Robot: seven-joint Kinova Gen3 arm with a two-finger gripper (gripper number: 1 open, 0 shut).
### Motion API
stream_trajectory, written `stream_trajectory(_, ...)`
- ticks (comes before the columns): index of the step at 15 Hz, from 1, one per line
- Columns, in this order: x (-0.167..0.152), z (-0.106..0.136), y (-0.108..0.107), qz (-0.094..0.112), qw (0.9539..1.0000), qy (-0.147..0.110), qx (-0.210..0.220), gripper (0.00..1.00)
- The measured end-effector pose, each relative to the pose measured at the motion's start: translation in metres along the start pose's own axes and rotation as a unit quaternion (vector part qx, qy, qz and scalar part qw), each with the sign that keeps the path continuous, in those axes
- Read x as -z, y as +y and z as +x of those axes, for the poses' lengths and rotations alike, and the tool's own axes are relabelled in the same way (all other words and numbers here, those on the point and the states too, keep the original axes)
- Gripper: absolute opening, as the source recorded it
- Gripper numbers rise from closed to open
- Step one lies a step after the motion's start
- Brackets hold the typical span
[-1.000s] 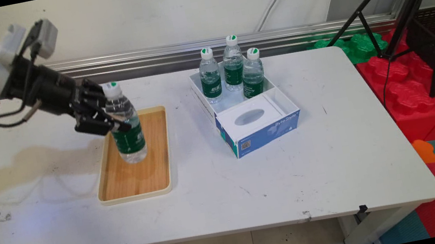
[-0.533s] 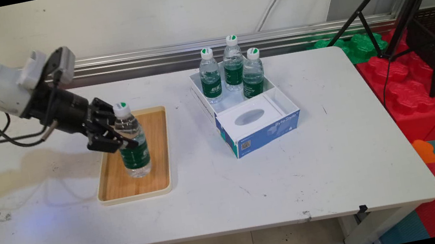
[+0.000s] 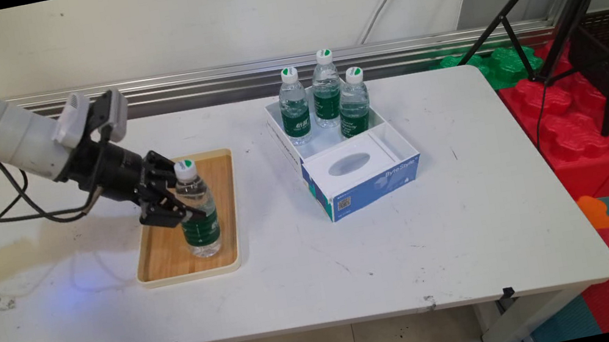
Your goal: Place the picked object on the tray
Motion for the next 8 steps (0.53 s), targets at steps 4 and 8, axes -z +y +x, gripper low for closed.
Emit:
stream_trajectory(4, -0.011, -0.007, 0.000, -0.001, 0.9999, -0.002, -0.013, 0.00)
stream_trajectory(8, -0.015, -0.009, 0.002, -0.004, 0.9997, 0.002, -0.022, 1.00)
